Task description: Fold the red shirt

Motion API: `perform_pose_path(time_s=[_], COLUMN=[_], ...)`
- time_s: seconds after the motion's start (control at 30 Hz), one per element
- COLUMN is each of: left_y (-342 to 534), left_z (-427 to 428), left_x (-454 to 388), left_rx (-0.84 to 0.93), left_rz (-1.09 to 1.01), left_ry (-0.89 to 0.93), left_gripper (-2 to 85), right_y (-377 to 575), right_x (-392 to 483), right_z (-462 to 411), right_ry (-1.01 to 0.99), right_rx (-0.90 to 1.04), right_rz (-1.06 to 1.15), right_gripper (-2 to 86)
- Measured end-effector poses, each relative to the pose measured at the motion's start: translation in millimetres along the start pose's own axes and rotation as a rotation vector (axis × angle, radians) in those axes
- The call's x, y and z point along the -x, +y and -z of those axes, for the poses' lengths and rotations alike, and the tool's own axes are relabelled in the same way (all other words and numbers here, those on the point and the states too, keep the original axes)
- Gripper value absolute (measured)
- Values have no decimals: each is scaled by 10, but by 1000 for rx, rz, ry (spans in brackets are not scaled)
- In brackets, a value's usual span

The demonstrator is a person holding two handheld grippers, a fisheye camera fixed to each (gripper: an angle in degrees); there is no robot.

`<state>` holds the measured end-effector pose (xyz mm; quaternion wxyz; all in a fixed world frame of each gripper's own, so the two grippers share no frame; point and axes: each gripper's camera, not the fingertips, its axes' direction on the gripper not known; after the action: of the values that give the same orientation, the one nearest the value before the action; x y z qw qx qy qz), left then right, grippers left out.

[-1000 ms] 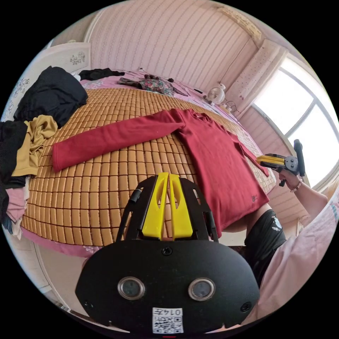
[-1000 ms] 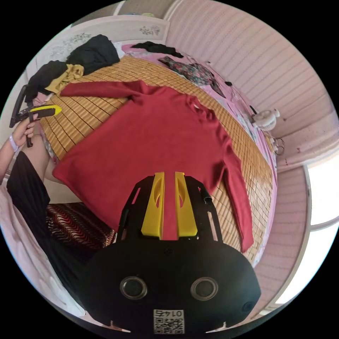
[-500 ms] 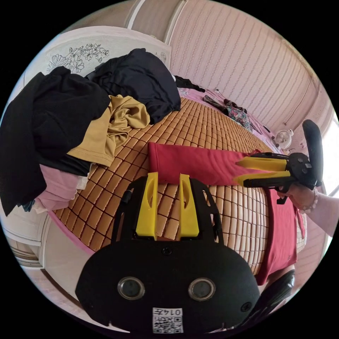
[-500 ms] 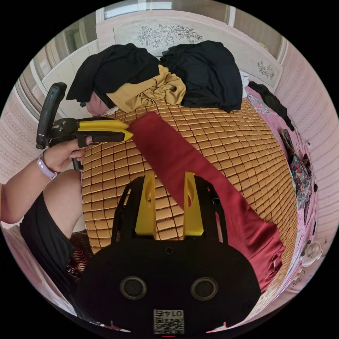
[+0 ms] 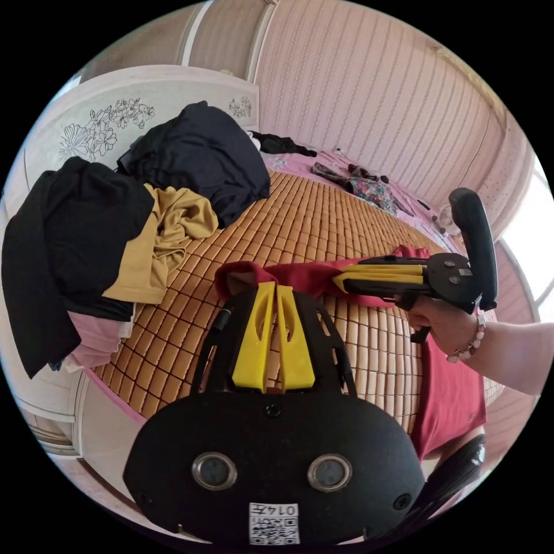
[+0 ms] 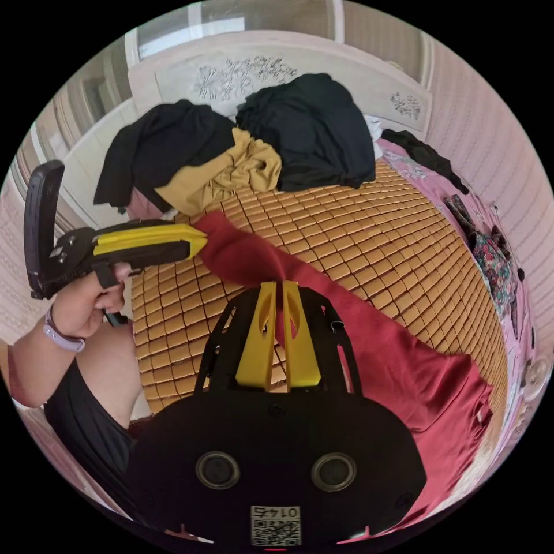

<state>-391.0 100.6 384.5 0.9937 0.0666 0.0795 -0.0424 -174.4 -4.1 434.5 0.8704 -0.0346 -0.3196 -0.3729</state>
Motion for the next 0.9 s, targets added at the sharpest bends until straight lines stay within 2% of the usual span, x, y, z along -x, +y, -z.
perform_pose_path(time_s=[0.07, 0.13, 0.2, 0.23, 0.3, 0.37, 0.43, 0.5, 0.53, 0.6, 0.73, 0.83, 0.9], left_y=[-165, -354, -499, -510, -437, -250, 9, 366, 446, 655, 600, 349, 95], left_z=[238, 493, 825, 888, 975, 870, 643, 246, 143, -235, -626, -856, -1052], left_x=[-435, -963, -1745, -1950, -2749, -3200, -3500, -3658, -3660, -3571, -3372, -3290, -3268], left_rx=[-106, -216, -367, -383, -336, -240, -98, 126, 178, 347, 435, 401, 362], left_rz=[-90, -218, -436, -497, -694, -757, -777, -765, -760, -718, -651, -633, -600], left_ry=[86, 198, 422, 490, 710, 836, 922, 932, 926, 872, 732, 587, 498], left_gripper=[-3, -3, -3, -3, -2, -2, 9, 25, 29, 44, 56, 57, 58], right_y=[230, 680, 1122, 1461, 2006, 2555, 3243, 3668, 3872, 4041, 3910, 3734, 3701], right_x=[-214, -444, -579, -648, -701, -720, -706, -687, -655, -587, -602, -745, -896], right_z=[483, 1291, 1914, 2292, 2733, 2972, 3057, 3080, 3085, 3068, 2816, 2551, 2381], right_ry=[-19, 0, 45, 89, 189, 324, 471, 473, 475, 500, 583, 720, 731], right_rx=[-163, -422, -573, -631, -635, -517, -275, -140, -76, -32, 72, 162, 216], right_rz=[-109, -209, -279, -334, -400, -476, -582, -672, -716, -728, -567, -455, -434], right_gripper=[16, 16, 17, 32, 54, 76, 106, 128, 127, 126, 124, 110, 91])
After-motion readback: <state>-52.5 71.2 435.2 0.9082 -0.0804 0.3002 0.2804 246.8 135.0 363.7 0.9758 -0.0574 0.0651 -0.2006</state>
